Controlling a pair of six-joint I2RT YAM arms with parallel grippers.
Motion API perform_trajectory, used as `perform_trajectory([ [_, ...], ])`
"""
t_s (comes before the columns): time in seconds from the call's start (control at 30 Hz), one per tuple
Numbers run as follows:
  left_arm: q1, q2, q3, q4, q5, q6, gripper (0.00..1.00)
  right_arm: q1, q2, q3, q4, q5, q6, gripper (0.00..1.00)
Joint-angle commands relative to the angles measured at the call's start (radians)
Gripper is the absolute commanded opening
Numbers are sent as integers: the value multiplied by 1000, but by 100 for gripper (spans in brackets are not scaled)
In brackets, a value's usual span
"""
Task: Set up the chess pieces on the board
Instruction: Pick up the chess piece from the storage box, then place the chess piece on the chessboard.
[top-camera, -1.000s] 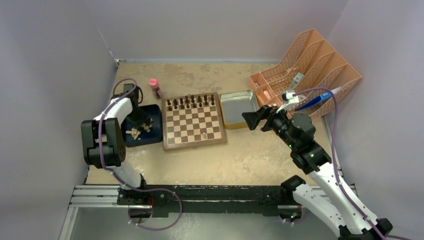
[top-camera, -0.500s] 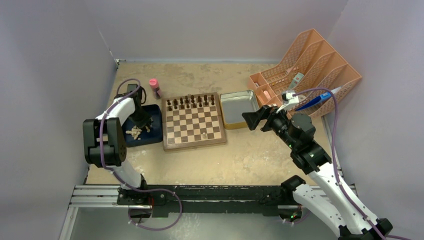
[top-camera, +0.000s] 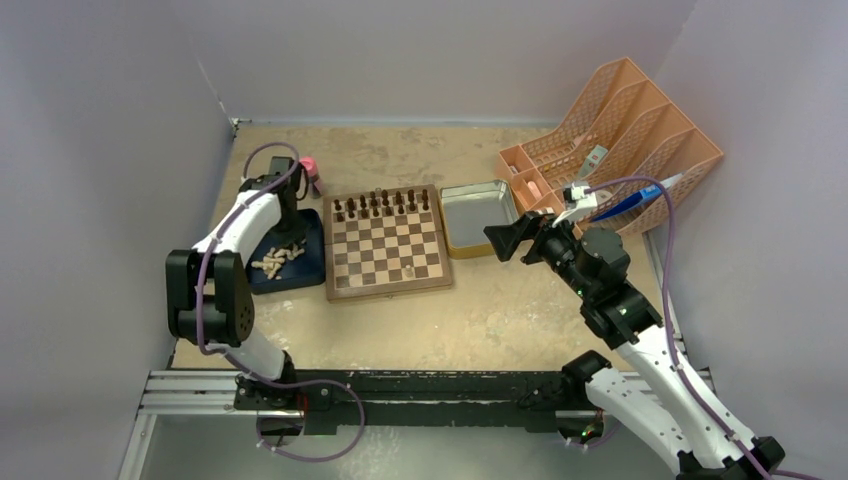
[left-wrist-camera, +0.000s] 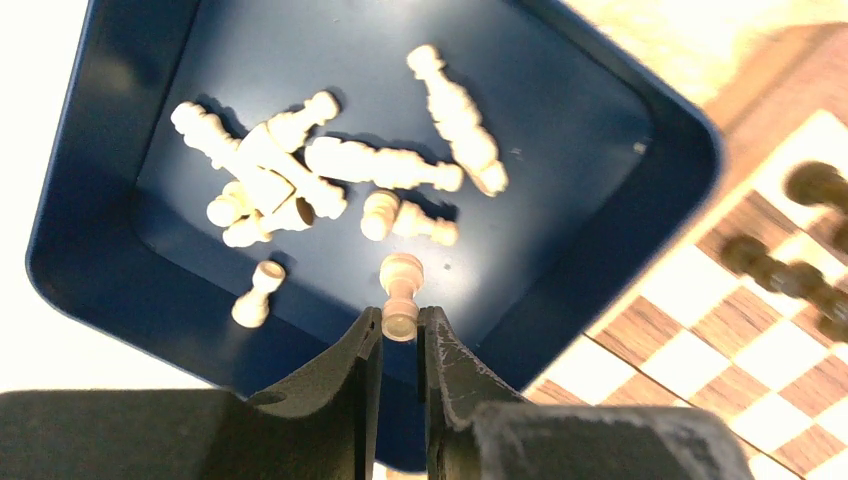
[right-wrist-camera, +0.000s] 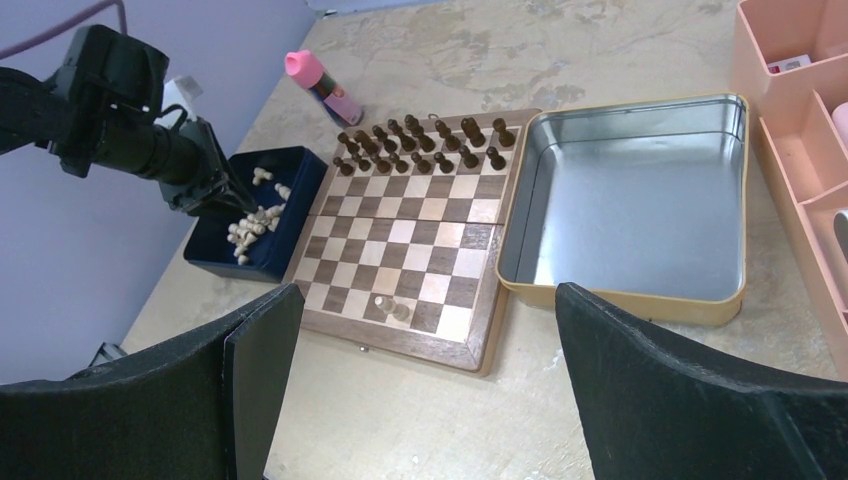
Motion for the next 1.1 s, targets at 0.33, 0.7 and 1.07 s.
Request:
perform_trajectory([
  [0.33,-101,-224,69,101,224,416,7,3,15,31,42,6,-18,99],
  [0.7,-172,-216,50,99,433,510,8,3,23,54,12,20,-11,99],
  [1.07,-439,-130,98,104,430,484,8,3,-1,54,3,23,18,98],
])
